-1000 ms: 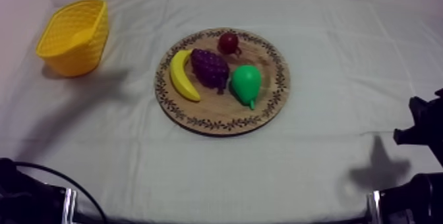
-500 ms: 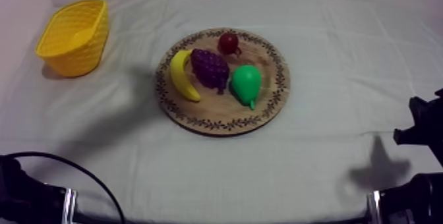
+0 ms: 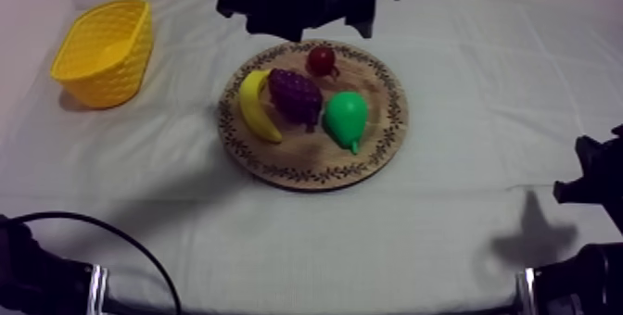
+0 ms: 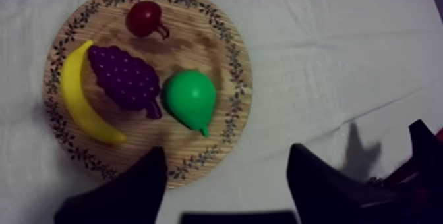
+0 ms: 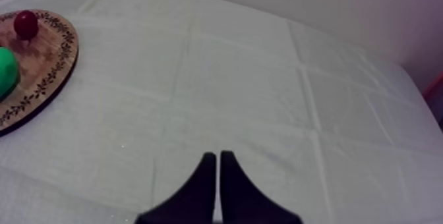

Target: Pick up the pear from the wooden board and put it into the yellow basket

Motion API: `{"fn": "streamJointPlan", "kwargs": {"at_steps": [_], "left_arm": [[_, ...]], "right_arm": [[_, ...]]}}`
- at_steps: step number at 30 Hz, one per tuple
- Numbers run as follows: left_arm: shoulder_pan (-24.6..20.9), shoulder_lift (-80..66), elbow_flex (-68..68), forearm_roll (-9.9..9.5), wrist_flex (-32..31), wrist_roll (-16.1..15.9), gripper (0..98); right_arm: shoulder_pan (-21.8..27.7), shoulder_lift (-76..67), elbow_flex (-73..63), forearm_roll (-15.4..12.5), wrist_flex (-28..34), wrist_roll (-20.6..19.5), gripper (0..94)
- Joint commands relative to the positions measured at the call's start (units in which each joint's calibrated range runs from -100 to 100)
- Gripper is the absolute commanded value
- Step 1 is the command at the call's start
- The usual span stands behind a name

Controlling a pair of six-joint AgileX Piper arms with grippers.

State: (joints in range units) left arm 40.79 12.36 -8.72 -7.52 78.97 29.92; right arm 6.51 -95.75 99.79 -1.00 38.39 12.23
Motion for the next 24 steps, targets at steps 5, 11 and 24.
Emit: {"fn": "streamJointPlan", "kwargs": {"at_steps": [5, 11, 24], "left_arm": [[-0.3, 6.0, -4.6, 1.65, 0.8, -1.0, 90.7], [-0.7, 12.0, -6.4, 2.7, 0.7, -1.0, 94.7], [-2.6, 25.7, -14.6, 7.67, 3.9, -2.5, 94.7]], "right_arm": [[0.0, 0.0, 0.0, 0.0, 0.0, 0.0, 0.3], [0.0, 0.0, 0.0, 0.0, 0.0, 0.0, 0.3], [0.0, 0.0, 0.0, 0.0, 0.0, 0.0, 0.3]]}}
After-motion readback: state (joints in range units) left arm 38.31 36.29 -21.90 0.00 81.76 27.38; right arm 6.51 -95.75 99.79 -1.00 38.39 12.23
